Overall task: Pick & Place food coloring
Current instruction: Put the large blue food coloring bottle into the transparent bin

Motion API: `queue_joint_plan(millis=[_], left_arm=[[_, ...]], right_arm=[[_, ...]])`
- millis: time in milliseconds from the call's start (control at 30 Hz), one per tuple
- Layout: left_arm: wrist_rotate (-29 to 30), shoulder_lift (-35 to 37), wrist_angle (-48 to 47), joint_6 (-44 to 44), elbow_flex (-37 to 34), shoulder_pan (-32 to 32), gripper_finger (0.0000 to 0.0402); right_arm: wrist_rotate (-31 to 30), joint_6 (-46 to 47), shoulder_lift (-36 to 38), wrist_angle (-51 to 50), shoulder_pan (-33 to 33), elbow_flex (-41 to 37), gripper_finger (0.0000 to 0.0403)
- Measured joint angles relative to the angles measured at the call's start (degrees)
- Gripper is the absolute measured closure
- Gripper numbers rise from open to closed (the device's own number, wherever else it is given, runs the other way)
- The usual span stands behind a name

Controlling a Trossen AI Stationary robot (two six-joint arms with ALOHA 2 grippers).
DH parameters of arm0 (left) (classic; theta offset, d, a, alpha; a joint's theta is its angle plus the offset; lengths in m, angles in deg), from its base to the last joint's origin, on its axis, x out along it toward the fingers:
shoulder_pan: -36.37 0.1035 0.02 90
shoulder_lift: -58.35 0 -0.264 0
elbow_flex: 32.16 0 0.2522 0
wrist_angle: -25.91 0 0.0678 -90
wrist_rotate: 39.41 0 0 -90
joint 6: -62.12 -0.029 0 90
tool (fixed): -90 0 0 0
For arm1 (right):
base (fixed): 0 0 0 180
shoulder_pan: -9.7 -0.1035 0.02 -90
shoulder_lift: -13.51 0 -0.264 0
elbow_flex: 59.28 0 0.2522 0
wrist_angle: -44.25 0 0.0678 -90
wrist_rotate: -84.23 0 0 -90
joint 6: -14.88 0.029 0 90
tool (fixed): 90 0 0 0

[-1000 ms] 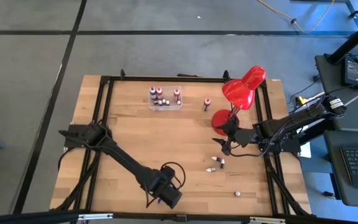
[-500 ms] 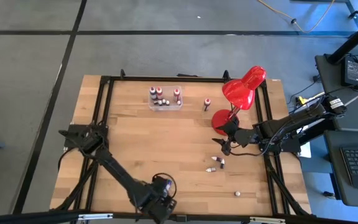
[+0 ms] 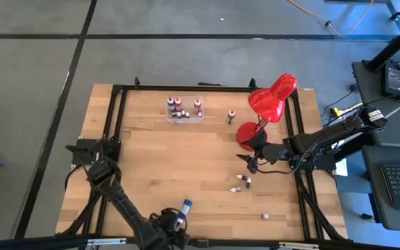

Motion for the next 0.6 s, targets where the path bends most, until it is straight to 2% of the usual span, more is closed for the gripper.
queue_joint_plan(millis=[233, 300, 600], left_arm=[[15.00, -3.01, -0.96, -2.70, -0.13, -1.08, 0.0109], [17.64, -3.61, -1.09, -3.19, -0.17, -1.10, 0.0109], [15.98, -4.11, -0.79, -11.56, -0.25, -1.01, 0.0109]], right_arm=[[0.02, 0.06, 0.02, 1.43, 0.00, 0.00, 0.0114], [0.02, 0.00, 0.02, 1.70, 0.02, 0.00, 0.0114], [0.07, -0.11, 0.02, 1.63, 0.01, 0.00, 0.0114]])
